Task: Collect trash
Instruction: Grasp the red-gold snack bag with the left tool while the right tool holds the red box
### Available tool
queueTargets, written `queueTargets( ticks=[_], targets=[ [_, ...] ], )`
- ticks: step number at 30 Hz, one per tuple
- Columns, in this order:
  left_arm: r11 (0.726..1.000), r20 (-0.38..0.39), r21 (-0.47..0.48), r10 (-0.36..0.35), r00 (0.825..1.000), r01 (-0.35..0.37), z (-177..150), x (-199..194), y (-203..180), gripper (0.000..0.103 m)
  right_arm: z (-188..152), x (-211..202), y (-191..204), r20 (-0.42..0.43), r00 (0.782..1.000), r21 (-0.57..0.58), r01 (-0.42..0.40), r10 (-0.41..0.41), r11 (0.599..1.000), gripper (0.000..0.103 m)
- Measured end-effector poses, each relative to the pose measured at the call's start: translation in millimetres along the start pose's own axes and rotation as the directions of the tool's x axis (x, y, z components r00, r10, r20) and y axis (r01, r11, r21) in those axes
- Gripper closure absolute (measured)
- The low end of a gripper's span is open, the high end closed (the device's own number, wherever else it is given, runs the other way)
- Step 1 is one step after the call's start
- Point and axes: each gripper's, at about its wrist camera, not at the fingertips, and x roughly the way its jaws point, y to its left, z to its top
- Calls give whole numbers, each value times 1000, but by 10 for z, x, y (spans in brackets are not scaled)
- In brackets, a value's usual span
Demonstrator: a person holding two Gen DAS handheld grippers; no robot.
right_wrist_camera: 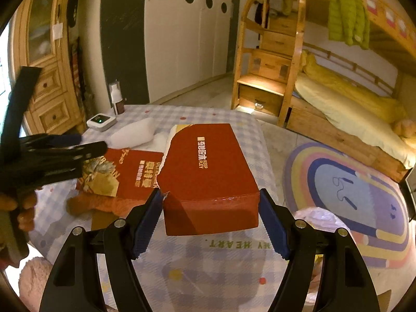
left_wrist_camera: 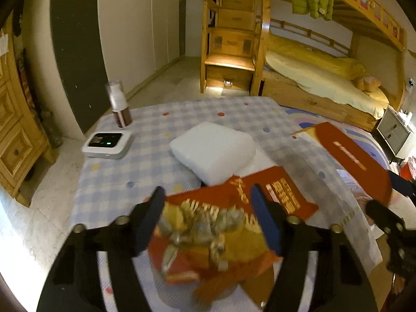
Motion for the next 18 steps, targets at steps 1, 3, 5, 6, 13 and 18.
queueTargets(
  ticks=[1, 3, 5, 6, 13, 18],
  targets=[
    [1000, -8, -2, -3, 1000, 3, 37, 64, 0, 44, -3, -2, -20, 0, 1000, 3, 0, 0, 1000, 30],
    [1000, -21, -8, -9, 1000, 8, 88, 171, 17, 44, -15, -3, -63, -3, 1000, 12, -1, 1, 1000, 30],
    [1000, -35, -24, -19, 999, 18, 124, 249, 35, 44, -25, 3, -106, -5, 1000, 20, 1, -1, 1000, 30],
    [999, -47, -37, -34, 998, 32, 147, 307, 52, 44, -32, 10, -126, -8, 1000, 26, 1, 0, 1000, 30],
    [994, -68, -72, -89, 994, 84, 180, 445, 93, 73, -57, 31, -199, -12, 1000, 54, -6, 6, 999, 30],
    [996, 14, -56, -74, 997, 75, 208, 219, 80, 78, -40, -49, -231, 8, 1000, 71, 1, -1, 997, 30]
  ],
)
